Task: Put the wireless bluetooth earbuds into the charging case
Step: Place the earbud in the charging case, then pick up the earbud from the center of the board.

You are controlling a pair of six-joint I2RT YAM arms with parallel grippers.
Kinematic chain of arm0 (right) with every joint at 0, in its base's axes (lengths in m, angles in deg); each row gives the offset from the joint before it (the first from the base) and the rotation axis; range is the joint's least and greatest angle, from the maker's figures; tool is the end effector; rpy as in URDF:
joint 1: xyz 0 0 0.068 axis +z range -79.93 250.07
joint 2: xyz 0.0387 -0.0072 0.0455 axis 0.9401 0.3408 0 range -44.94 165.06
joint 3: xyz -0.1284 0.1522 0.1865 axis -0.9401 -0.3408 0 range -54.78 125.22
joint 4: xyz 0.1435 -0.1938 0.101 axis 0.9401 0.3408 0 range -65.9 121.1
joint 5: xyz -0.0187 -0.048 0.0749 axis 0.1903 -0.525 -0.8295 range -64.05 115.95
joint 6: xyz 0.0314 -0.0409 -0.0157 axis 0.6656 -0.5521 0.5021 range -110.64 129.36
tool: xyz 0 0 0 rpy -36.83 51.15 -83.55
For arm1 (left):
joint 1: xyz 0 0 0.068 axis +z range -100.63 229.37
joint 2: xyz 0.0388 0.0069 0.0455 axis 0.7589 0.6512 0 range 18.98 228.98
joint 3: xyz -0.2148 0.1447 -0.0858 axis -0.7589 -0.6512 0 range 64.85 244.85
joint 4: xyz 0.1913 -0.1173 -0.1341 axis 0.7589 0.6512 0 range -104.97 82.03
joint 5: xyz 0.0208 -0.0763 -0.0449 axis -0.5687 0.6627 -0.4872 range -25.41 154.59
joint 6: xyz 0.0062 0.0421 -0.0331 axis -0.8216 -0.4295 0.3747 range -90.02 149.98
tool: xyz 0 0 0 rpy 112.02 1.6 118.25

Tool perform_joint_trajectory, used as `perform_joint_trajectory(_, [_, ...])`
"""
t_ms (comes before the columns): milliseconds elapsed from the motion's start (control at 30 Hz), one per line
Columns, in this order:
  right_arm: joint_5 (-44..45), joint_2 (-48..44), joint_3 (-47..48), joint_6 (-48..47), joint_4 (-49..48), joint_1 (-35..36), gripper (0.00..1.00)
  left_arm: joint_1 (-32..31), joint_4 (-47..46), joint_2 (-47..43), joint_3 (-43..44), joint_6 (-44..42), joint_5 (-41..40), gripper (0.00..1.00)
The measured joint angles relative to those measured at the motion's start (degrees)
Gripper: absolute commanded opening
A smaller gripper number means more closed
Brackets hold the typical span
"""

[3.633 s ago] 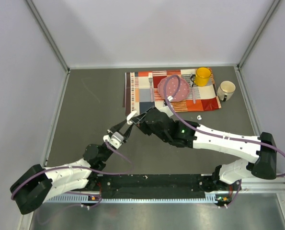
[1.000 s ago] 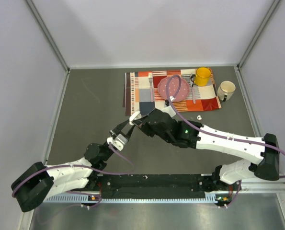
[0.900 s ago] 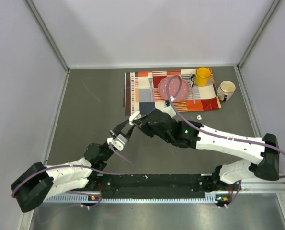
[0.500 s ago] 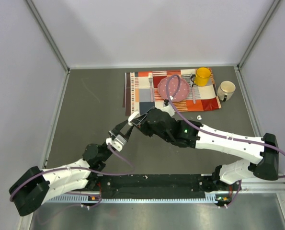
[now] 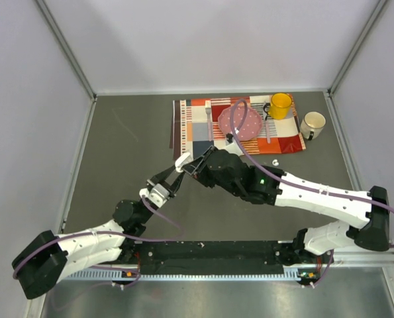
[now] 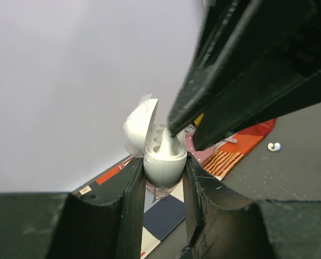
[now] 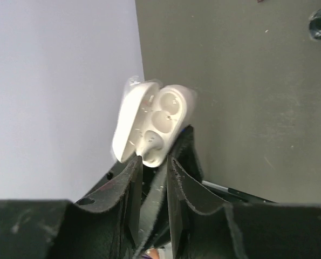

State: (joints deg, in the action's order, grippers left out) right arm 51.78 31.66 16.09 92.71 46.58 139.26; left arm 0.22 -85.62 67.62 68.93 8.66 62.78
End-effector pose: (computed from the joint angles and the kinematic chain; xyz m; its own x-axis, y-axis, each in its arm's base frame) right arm 0.1218 0.2768 0.3555 -0.7196 0.6231 -0.3065 0.0852 0.5173 0.8516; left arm 0.1059 -0.1208 0.2307 0.5360 -0.0644 -0.8417 0.5825 0.7499 0.3135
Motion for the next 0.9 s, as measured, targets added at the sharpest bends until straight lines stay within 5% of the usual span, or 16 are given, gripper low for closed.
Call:
perform_joint_trajectory(200, [0.28, -4.61, -4.13, -3.45, -0.44, -0.11, 0.27, -0.07, -2.4, 1.01, 0.11, 3.37, -2.16, 0.0])
perform_joint_trajectory(367, [3.26, -11.65, -9.73, -10.19, -3.15, -0.11, 0.59, -0.09, -2.71, 1.49, 0.33, 6.43, -4.85, 0.0])
perform_joint_trajectory(500, [6.16, -21.97, -16.87, -17.99, -5.16, -2.93, 0.59, -0.09, -2.51, -0.35, 0.33, 9.64, -8.13, 0.0])
perform_joint_trajectory(733, [2.25, -42.32, -32.76, -25.33, -4.42, -34.75, 0.57, -0.09, 3.5, -14.49, 0.33, 16.06, -9.62, 0.0])
perform_joint_trajectory(900, [-14.27, -39.32, -39.65, -32.15, -3.56, -58.07, 0.51, -0.09, 10.47, -24.06, 0.33, 19.08, -8.26, 0.0])
